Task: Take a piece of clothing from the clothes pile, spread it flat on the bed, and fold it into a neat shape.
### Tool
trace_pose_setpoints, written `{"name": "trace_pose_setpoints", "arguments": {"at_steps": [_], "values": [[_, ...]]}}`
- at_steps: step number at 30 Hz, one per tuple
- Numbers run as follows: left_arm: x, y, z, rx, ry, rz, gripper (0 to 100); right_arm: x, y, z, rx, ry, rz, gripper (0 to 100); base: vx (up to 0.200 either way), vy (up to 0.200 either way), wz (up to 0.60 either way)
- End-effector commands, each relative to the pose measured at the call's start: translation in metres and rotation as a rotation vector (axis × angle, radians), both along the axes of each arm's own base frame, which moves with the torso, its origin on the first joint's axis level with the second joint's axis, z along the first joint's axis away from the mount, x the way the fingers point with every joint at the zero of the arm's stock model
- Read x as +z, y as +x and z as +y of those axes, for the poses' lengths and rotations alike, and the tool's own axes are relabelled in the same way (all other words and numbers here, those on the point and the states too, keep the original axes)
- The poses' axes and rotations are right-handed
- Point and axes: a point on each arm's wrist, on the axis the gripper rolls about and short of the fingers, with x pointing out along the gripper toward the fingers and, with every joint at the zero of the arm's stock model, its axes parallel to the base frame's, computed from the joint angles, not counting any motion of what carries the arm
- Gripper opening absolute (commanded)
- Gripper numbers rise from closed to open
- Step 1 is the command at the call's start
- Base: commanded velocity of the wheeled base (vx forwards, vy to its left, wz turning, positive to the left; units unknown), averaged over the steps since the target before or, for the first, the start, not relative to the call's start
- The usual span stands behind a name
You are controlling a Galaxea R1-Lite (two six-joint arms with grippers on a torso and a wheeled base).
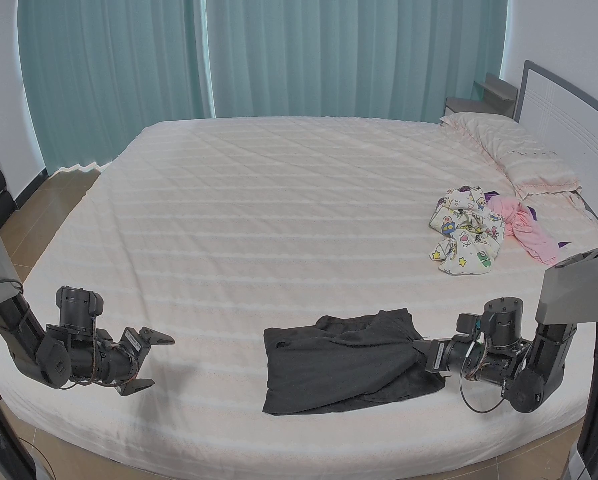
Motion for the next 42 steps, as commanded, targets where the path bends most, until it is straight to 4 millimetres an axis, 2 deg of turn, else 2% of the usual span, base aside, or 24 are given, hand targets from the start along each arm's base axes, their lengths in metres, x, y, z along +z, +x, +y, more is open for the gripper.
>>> {"name": "trace_pose_setpoints", "arguments": {"at_steps": [1,10,11,18,22,25,28,29,35,36,38,42], "values": [[-0.001,0.000,0.000,0.001,0.000,0.002,100,-0.023,-0.014,-0.009,-0.006,-0.012,0.086,0,0.000,0.000,0.00],[-0.001,0.000,0.000,0.000,0.001,0.002,100,-0.041,-0.020,-0.023,-0.042,-0.030,0.115,0,0.000,0.000,0.00],[-0.001,0.000,0.000,0.000,0.001,0.002,100,-0.041,-0.020,-0.023,-0.042,-0.030,0.115,100,0.000,0.000,0.00],[-0.001,0.000,0.000,-0.001,0.000,0.002,100,-0.032,-0.014,-0.024,-0.051,-0.017,0.068,100,0.000,0.000,0.00],[-0.001,0.000,0.000,-0.002,0.001,0.002,100,-0.019,-0.003,-0.028,-0.066,0.010,0.000,100,0.000,0.000,0.00],[-0.001,0.000,0.000,-0.001,0.000,0.002,100,-0.007,0.015,-0.025,-0.059,0.046,-0.057,100,0.000,0.000,0.00],[-0.001,0.000,0.000,-0.001,0.000,0.002,100,-0.007,0.027,-0.020,-0.051,0.056,-0.064,100,0.000,0.000,0.00],[-0.001,0.000,0.000,0.000,0.001,0.002,100,-0.006,0.039,-0.014,-0.052,0.077,-0.058,100,0.000,0.000,0.00],[-0.001,0.000,0.000,0.000,0.001,0.002,100,-0.018,0.077,0.015,-0.052,0.161,0.041,100,0.000,0.000,0.00],[-0.001,0.000,0.000,0.000,0.001,0.002,100,-0.018,0.077,0.015,-0.052,0.161,0.041,100,0.000,0.000,0.00],[-0.001,0.000,0.000,0.000,0.001,0.002,100,-0.024,0.089,0.023,-0.028,0.194,0.060,100,0.000,0.000,0.00],[-0.001,0.000,0.000,0.000,0.001,0.002,100,-0.026,0.094,0.025,-0.014,0.217,0.084,100,0.000,0.000,0.00]]}}
